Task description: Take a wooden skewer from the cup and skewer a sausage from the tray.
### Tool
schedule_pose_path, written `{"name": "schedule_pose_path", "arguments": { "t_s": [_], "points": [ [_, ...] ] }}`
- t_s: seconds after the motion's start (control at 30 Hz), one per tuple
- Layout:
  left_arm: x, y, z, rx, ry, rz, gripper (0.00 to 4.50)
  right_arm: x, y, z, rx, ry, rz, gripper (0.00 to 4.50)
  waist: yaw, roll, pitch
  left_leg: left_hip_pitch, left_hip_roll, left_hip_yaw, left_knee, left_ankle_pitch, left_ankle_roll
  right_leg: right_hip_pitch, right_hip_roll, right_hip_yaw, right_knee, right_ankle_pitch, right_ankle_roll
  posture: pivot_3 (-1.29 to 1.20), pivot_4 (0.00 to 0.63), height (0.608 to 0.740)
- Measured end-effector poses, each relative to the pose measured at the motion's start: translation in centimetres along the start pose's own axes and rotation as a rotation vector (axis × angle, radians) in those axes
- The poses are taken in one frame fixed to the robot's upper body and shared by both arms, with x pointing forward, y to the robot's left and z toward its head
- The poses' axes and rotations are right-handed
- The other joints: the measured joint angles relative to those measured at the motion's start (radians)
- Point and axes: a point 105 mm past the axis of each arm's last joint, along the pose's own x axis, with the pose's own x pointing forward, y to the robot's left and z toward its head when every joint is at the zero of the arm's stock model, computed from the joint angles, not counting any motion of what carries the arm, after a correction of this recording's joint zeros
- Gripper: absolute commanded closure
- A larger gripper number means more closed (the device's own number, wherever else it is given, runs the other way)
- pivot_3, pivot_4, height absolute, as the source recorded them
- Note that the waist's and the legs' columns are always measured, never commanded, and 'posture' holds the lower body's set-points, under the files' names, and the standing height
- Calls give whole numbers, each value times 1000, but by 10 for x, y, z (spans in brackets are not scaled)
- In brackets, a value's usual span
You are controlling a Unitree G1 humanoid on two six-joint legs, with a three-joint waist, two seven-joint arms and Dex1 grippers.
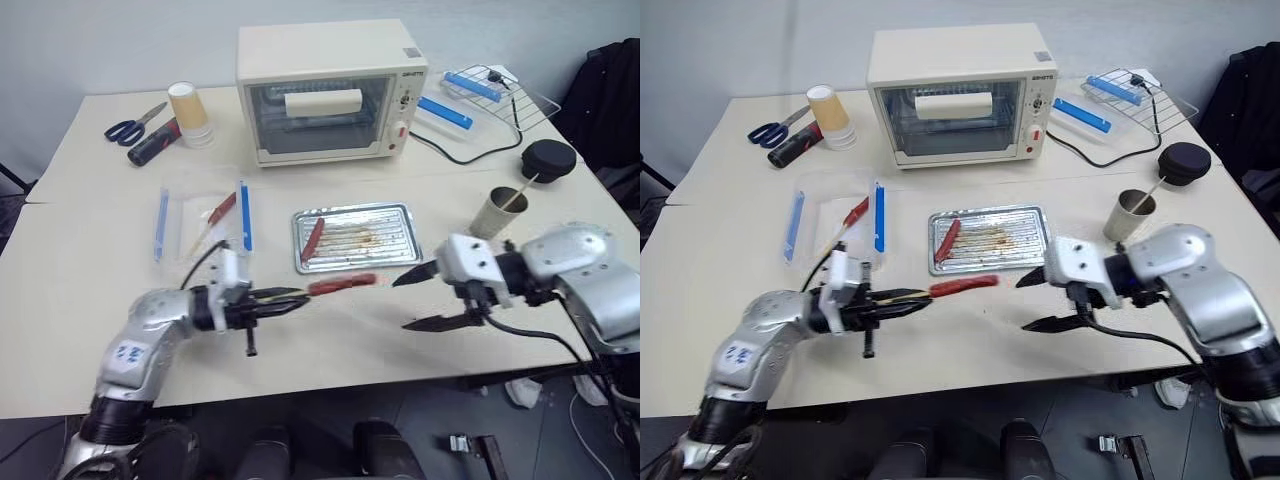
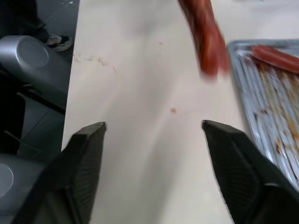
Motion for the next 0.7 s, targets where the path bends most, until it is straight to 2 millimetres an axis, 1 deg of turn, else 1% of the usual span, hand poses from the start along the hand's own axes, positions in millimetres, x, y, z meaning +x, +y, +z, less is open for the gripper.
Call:
{"name": "schedule_pose_path", "arguments": {
  "t_s": [0.1,0.2,0.23,0.27,0.3,0.37,0.43,0.57,0.63,0.7],
  "points": [
    [-23,3,4,-11,-27,122,4500,-15,1,2,6,-132,-95,15,10,0,0,0,0,0,0,0,0,1,0,0,0,0,0,0,150,740],
    [-34,13,19,-19,-111,255,4500,-22,2,9,53,-288,-177,15,17,0,0,1,0,-2,2,0,0,5,0,0,-1,0,0,0,150,740],
    [-39,19,26,-9,-152,327,4500,-25,0,15,76,-369,-227,15,19,-1,0,2,0,-3,2,0,0,7,0,0,-1,0,0,0,150,740],
    [-45,28,34,1,-201,420,4500,-30,-5,24,98,-479,-301,15,21,-1,0,4,0,-2,2,0,0,8,0,0,-1,0,0,0,150,740],
    [-48,34,41,8,-230,482,4500,-33,-8,30,105,-530,-346,15,22,-1,0,4,0,-2,2,0,0,8,0,0,-1,0,0,0,150,740],
    [-56,52,51,-12,-290,648,4500,-40,-10,43,94,-598,-427,15,29,-1,0,5,0,-2,2,0,0,8,1,-1,-1,1,1,0,150,740],
    [-62,71,53,-78,-311,796,4500,-40,-9,50,80,-625,-485,15,35,-1,0,5,0,-2,2,0,0,8,1,-1,-1,1,1,0,150,740],
    [-63,104,46,-199,-294,1028,4500,-33,-6,55,77,-670,-531,15,39,-2,0,5,-2,-1,2,0,1,8,2,-1,-1,1,2,0,150,740],
    [-60,112,41,-226,-261,1079,4500,-32,-5,58,61,-678,-546,15,37,-2,0,5,-2,-1,2,0,1,8,2,-1,-1,1,2,0,150,740],
    [-55,118,36,-229,-213,1100,4500,-33,-4,56,54,-672,-559,15,35,-2,0,5,-2,-1,1,0,1,7,2,-1,-1,1,2,0,150,740]
  ]
}}
